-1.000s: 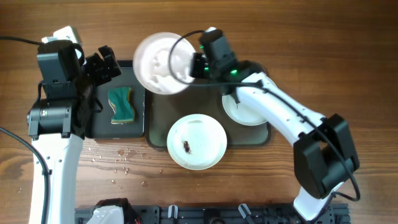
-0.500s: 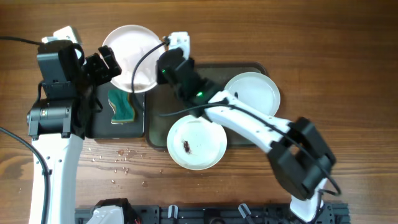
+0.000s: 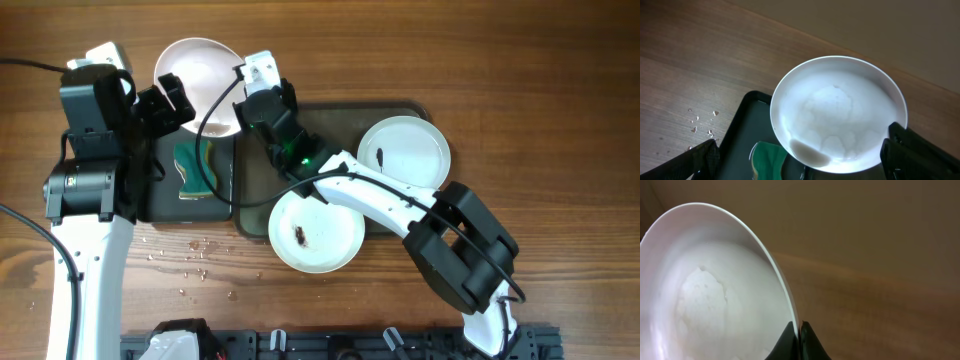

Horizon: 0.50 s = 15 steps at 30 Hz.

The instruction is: Clean dirty plates on tray and stack at the side

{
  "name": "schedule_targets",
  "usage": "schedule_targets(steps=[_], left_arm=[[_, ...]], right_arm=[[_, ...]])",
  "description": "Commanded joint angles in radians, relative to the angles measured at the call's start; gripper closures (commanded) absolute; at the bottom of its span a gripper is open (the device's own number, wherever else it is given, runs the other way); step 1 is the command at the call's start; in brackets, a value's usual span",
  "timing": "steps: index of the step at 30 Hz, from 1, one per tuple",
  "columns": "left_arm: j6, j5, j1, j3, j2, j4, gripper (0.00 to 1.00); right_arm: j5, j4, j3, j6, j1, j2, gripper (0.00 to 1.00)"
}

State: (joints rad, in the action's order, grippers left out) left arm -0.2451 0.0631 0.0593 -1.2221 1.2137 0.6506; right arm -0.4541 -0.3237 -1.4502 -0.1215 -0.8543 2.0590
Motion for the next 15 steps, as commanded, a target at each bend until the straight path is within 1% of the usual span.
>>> schedule_targets(steps=[1,5,9,15], left_arm=[[0.003,0.010,0.005,0.001,-0.001,0.000,0.00],[0.003,0.010,0.005,0.001,-0.001,0.000,0.00],[0.003,0.010,0.005,0.001,-0.001,0.000,0.00],[0.003,0.010,0.005,0.001,-0.001,0.000,0.00]], right_arm=[[-0.017,-0.063,-0.019,0.198,-0.004,0.013,0.96],[0.021,-0.137,-0.019,0.312,-0.004,0.013,0.96],[0.098,-0.195,-0.019,0.474,-0.004,0.013,0.96],[0.097,-0.251,-0.019,0.594,-0.004,0.013,0.96]])
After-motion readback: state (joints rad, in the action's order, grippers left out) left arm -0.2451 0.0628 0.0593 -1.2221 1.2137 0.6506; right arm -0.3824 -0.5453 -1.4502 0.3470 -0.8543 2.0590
